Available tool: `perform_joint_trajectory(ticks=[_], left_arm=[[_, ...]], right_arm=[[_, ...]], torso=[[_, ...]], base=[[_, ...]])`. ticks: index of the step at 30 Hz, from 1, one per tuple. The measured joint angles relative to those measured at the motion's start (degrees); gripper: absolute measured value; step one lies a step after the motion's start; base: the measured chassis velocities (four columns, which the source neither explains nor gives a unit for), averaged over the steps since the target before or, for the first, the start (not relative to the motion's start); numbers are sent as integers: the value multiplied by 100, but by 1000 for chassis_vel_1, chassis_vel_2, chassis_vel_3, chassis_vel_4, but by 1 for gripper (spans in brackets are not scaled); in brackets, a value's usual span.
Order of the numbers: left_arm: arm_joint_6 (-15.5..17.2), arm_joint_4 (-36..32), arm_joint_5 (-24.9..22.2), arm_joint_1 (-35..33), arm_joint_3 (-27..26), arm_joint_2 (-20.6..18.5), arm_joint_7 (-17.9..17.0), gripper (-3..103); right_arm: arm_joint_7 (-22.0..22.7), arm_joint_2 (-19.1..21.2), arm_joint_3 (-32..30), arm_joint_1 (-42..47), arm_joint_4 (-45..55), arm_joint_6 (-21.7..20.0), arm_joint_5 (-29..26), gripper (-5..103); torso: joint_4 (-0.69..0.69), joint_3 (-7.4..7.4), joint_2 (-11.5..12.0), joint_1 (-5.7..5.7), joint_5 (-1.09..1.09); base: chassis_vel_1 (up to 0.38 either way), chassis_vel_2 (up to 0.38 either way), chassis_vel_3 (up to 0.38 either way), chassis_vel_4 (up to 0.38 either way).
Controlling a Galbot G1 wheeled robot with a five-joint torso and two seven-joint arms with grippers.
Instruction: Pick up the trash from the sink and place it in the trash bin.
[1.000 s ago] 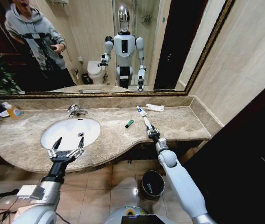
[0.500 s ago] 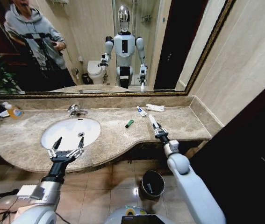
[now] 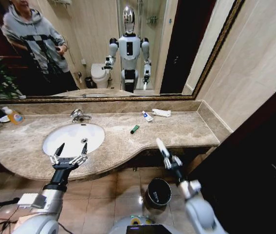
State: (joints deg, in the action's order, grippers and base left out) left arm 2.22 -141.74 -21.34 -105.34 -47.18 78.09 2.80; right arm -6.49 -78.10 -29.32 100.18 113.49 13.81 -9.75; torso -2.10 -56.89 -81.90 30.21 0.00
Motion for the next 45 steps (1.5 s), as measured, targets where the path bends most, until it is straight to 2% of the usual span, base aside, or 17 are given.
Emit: perform_joint_trajectory(ticks=[4, 6, 8, 14, 20, 29, 38, 39, 40, 41, 42, 45], left_arm=[[0, -1, 0, 0, 0, 0, 0, 100], [0, -1, 0, 0, 0, 0, 0, 100], [0, -1, 0, 0, 1, 0, 0, 100], [0, -1, 0, 0, 0, 0, 0, 100], [0, -1, 0, 0, 0, 0, 0, 100], [0, 0, 0, 0, 0, 0, 0, 100], [0, 0, 0, 0, 0, 0, 0, 100], [0, -1, 0, 0, 0, 0, 0, 100], [0, -1, 0, 0, 0, 0, 0, 100], [0, -1, 0, 0, 0, 0, 0, 100], [0, -1, 0, 0, 0, 0, 0, 100], [0, -1, 0, 0, 0, 0, 0, 100]], right_arm=[[-36, -37, -84, 92, -1105, 468, 193, 26], [-28, -33, -82, 14, -1471, 548, 274, 26], [-10, -16, -40, -300, -2333, 657, 522, 26], [-51, -68, 100, -915, -3440, 240, 595, 26], [-319, -148, 188, -1669, -4489, -175, 1226, 26], [-400, -376, 223, -2445, -5712, -200, 1831, 26], [-349, -480, 191, -2879, -6363, -141, 1833, 24], [-345, -475, 192, -2888, -6370, -140, 1828, 28], [-345, -475, 192, -2888, -6370, -140, 1828, 28], [-343, -463, 191, -2884, -6362, -141, 1825, 34], [-343, -463, 191, -2884, -6362, -141, 1825, 34], [-325, -435, 163, -2807, -6260, -148, 1790, 56]], torso=[[-1, -1, 0, 0, -1], [0, -1, 0, 0, 0], [-1, -1, 0, 0, 1], [-1, -2, 2, 1, 1], [-1, -2, 2, 2, 0], [-1, -2, 2, 1, 0], [-1, -2, 2, 1, -1], [-1, -2, 2, 2, 0], [-1, -2, 2, 2, 0], [-1, -2, 2, 1, 0], [-1, -2, 2, 1, 0], [-1, -2, 2, 2, -1]], base=[[0, 0, 0, 0], [0, 0, 0, 0], [0, 0, 0, 0], [0, 0, 0, 0], [0, 0, 0, 0], [0, 0, 0, 0], [0, 0, 0, 0], [0, 0, 0, 0], [0, 0, 0, 0], [0, 0, 0, 0], [0, 0, 0, 0], [0, 0, 0, 0]])
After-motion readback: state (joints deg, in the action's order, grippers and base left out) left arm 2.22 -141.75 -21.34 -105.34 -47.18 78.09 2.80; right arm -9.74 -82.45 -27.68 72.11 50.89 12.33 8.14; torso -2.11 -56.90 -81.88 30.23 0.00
